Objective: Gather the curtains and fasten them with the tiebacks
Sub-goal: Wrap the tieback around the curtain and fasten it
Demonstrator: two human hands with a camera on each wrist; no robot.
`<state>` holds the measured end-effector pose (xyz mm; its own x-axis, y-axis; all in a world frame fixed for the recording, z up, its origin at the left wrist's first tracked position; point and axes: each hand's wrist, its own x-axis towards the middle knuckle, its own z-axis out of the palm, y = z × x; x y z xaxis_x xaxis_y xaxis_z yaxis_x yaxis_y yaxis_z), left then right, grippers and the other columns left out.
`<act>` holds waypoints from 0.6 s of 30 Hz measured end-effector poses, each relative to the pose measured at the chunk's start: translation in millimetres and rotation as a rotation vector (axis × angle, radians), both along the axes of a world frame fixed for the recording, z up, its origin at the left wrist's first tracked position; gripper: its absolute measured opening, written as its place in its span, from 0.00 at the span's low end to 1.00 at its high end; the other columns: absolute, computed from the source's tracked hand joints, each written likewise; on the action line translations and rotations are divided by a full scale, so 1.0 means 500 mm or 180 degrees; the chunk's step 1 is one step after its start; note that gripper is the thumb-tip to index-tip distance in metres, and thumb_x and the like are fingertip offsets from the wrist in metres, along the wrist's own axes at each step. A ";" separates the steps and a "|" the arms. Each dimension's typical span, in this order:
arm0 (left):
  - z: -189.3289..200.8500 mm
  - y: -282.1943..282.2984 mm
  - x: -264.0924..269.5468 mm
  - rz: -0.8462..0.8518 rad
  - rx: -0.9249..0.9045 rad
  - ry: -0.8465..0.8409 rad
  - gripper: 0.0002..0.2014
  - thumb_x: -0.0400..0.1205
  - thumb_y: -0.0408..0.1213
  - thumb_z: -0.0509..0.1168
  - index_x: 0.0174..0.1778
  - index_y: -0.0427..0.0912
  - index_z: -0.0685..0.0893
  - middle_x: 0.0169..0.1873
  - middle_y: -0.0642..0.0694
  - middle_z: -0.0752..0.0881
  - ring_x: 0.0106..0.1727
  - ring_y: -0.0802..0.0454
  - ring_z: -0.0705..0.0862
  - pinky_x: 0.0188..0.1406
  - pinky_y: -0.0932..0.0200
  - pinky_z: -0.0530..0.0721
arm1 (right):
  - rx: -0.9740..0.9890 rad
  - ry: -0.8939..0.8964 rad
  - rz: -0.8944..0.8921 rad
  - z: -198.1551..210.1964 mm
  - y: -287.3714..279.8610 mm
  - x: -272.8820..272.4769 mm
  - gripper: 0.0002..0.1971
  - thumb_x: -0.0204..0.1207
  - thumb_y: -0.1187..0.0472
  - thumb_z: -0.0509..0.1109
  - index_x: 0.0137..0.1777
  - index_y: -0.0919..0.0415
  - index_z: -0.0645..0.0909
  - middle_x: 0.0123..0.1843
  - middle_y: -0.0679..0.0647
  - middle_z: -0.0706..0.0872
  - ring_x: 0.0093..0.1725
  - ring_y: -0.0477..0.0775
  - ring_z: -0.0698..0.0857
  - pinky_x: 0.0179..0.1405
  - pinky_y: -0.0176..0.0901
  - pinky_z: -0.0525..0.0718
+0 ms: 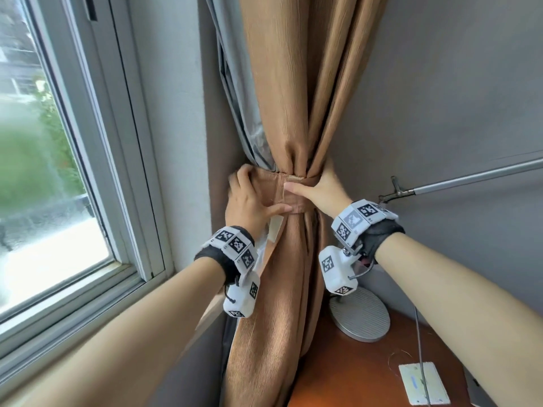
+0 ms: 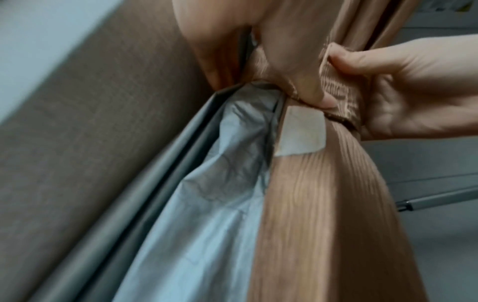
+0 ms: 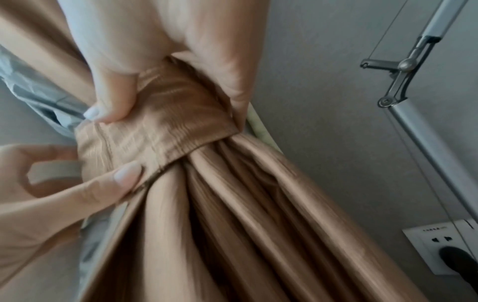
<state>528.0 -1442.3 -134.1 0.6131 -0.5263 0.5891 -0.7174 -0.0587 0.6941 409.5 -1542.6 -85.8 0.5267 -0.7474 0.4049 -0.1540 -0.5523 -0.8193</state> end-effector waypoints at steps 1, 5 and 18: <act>0.000 -0.002 0.003 -0.0051 0.0022 0.0144 0.53 0.56 0.52 0.83 0.73 0.36 0.64 0.65 0.36 0.73 0.68 0.39 0.74 0.69 0.47 0.74 | -0.0013 -0.0040 -0.0048 -0.002 -0.003 0.005 0.42 0.61 0.55 0.83 0.72 0.59 0.65 0.63 0.49 0.81 0.62 0.46 0.79 0.65 0.39 0.74; 0.008 -0.022 -0.002 0.0113 0.0290 0.0191 0.54 0.62 0.51 0.81 0.77 0.37 0.57 0.69 0.35 0.72 0.71 0.36 0.71 0.71 0.46 0.71 | -0.0083 -0.0145 -0.0196 -0.004 -0.011 0.033 0.36 0.61 0.56 0.82 0.68 0.60 0.70 0.57 0.51 0.85 0.59 0.53 0.84 0.62 0.45 0.80; 0.010 -0.056 0.013 -0.0139 0.0550 0.0690 0.52 0.64 0.50 0.81 0.75 0.36 0.56 0.65 0.35 0.79 0.65 0.38 0.80 0.58 0.55 0.80 | -0.0421 0.0273 -0.0235 -0.018 -0.030 0.030 0.27 0.70 0.48 0.75 0.61 0.66 0.78 0.55 0.57 0.87 0.57 0.55 0.84 0.47 0.29 0.72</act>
